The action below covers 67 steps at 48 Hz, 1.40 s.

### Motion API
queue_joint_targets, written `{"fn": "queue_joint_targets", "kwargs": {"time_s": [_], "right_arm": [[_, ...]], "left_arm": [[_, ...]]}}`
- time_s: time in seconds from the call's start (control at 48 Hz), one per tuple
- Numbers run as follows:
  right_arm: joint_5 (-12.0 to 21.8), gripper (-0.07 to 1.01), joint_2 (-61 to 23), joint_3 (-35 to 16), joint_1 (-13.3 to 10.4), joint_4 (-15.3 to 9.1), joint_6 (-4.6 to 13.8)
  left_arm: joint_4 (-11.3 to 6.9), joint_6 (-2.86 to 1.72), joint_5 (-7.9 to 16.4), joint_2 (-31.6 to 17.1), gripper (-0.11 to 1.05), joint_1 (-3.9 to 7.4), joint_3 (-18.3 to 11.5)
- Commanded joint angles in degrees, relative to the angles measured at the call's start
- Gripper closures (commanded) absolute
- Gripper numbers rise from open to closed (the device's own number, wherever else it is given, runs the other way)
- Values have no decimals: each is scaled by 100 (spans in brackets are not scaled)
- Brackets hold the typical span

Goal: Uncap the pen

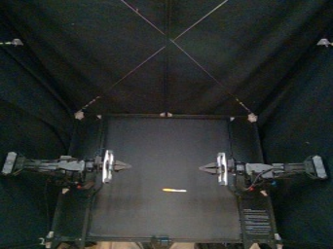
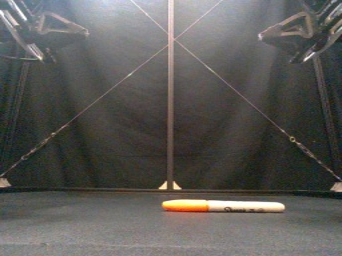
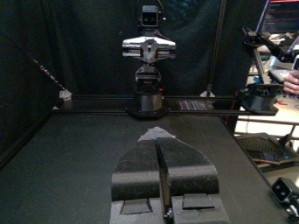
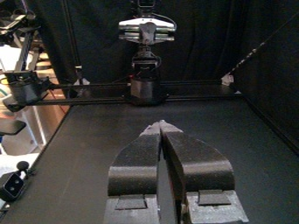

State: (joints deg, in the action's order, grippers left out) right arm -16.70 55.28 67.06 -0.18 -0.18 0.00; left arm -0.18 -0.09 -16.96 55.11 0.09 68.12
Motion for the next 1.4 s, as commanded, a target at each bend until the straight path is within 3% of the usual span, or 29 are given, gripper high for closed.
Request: {"fn": "queue_joint_targets", "kwargs": {"time_s": [0.021,0.104,0.292,0.417,0.5,0.521,0.646,0.792,0.958,1.396], "right_arm": [[-26,99,-237,-105,-35,35,53],[-26,97,-571,-220,-44,62,62],[18,94,-1890,-580,26,149,79],[229,94,-2725,-782,229,519,132],[404,92,-3217,-932,360,896,176],[483,90,-3375,-993,404,1046,176],[826,73,-3876,-1187,615,1415,167],[1072,42,-4333,-1362,940,1652,176],[1178,17,-4737,-1512,1028,1644,167],[1362,16,-5467,-1644,835,1503,167]], "left_arm": [[-26,-9,-105,-316,101,-44,-220],[-26,-9,-114,-642,98,-62,-272],[-18,0,-114,-1608,95,-290,-413],[-9,35,-114,-2109,94,-413,-519],[-9,35,-105,-2382,94,-404,-589],[-18,35,-97,-2461,93,-404,-615],[-9,35,-79,-2725,87,-413,-659],[0,44,-79,-2953,73,-413,-712],[0,44,-79,-3138,58,-413,-773],[-9,44,-79,-3357,25,-387,-835]]}}
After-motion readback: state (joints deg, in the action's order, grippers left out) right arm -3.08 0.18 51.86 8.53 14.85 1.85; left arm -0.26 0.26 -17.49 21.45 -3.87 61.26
